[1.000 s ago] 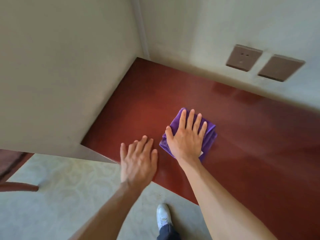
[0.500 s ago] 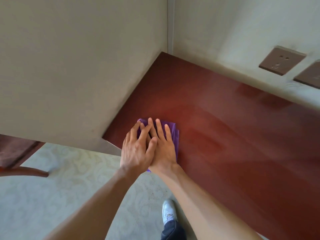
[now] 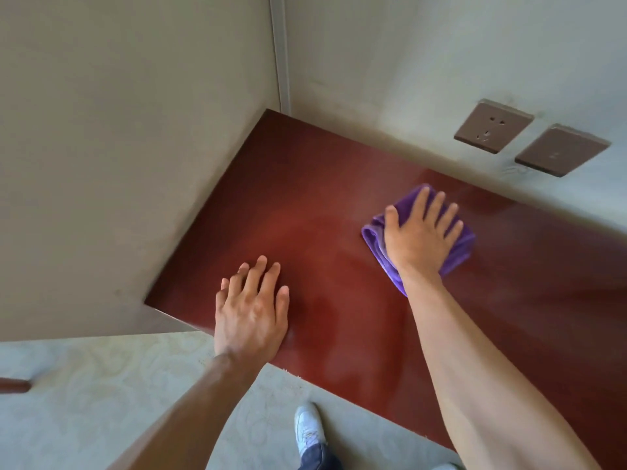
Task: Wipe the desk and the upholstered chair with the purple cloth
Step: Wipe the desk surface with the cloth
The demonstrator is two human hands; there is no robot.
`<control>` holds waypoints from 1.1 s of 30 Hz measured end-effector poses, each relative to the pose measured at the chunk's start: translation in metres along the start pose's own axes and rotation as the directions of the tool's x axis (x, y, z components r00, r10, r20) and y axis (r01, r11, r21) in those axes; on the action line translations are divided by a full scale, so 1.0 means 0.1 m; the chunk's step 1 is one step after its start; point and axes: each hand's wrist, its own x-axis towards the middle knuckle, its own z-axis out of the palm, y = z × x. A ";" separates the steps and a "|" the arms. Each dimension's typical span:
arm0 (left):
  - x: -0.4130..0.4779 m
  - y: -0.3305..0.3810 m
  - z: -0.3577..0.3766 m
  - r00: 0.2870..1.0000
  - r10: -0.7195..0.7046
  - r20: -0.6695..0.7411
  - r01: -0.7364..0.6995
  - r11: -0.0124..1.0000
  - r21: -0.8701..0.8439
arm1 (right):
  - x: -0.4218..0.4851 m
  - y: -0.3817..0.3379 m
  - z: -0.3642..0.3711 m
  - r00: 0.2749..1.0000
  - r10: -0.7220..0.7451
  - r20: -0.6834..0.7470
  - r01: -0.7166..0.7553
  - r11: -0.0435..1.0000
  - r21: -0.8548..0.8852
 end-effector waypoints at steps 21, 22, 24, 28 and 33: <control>-0.50 0.24 -0.16 0.986 -0.077 0.147 0.088 0.994 -0.068 | -2.20 -0.35 0.20 0.662 -0.717 0.219 0.735 0.679 0.001; -0.59 0.34 -0.14 0.986 -0.055 0.156 0.061 0.997 -0.036 | -2.22 -0.21 0.17 0.670 -0.709 0.221 0.726 0.688 0.007; -0.76 0.58 -0.10 0.982 -0.022 0.188 0.022 1.000 -0.002 | -2.26 0.11 0.10 0.693 -0.687 0.216 0.701 0.713 0.020; -1.12 1.17 0.02 0.964 0.056 0.260 -0.062 0.998 0.015 | -2.29 0.88 0.01 0.742 -0.634 0.216 0.650 0.760 0.002; -1.53 2.05 0.24 0.921 0.174 0.348 -0.182 0.983 -0.011 | -2.28 1.93 -0.20 0.806 -0.533 0.257 0.566 0.822 -0.069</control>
